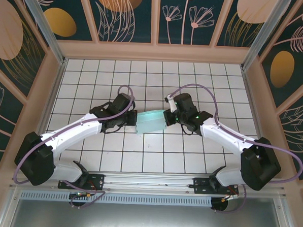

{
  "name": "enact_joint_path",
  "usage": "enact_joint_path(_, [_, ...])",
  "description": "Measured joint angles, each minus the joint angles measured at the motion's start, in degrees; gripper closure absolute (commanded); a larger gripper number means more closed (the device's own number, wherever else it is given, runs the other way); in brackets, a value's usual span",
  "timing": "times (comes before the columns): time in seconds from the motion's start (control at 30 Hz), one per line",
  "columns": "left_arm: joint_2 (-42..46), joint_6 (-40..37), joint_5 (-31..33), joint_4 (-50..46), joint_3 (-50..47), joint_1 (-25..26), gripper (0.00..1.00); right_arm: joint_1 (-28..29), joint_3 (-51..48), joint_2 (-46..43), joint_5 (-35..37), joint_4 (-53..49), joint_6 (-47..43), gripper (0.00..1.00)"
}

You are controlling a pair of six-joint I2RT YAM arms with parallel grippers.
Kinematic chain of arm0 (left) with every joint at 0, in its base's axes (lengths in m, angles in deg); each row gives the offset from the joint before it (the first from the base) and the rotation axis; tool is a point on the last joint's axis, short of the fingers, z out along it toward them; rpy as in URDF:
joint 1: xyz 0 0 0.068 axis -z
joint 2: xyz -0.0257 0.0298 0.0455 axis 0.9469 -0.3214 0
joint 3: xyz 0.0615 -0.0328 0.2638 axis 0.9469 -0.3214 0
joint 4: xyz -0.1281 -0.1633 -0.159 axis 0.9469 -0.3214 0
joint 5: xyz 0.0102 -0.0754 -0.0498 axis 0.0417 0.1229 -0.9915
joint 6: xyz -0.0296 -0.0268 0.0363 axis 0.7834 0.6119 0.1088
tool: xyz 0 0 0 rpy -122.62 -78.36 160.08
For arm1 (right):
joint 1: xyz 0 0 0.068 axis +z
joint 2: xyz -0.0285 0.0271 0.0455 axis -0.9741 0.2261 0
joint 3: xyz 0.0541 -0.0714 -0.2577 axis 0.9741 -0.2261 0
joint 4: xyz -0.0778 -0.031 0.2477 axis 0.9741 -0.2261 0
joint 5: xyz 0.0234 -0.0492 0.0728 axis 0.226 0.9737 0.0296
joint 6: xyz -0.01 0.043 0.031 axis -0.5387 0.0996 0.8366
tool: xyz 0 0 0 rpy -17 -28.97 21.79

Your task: Fold the paper box

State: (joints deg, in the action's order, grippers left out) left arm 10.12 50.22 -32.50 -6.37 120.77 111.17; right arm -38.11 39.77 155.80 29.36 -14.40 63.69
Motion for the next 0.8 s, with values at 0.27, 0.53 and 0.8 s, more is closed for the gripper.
enact_joint_path(0.27, [0.0,0.9,0.0,-0.1,0.8,-0.6,1.0,1.3,-1.0,-0.4,2.2,1.2,-2.7,1.0])
enact_joint_path(0.53, [0.1,2.8,-0.2,0.6,0.9,-1.1,1.0,3.3,-3.9,-2.7,4.4,3.2,-6.0,1.0])
enact_joint_path(0.8, [0.6,5.4,-0.7,3.2,0.6,-1.7,1.0,3.6,-4.7,-2.9,5.2,4.3,-6.2,1.0])
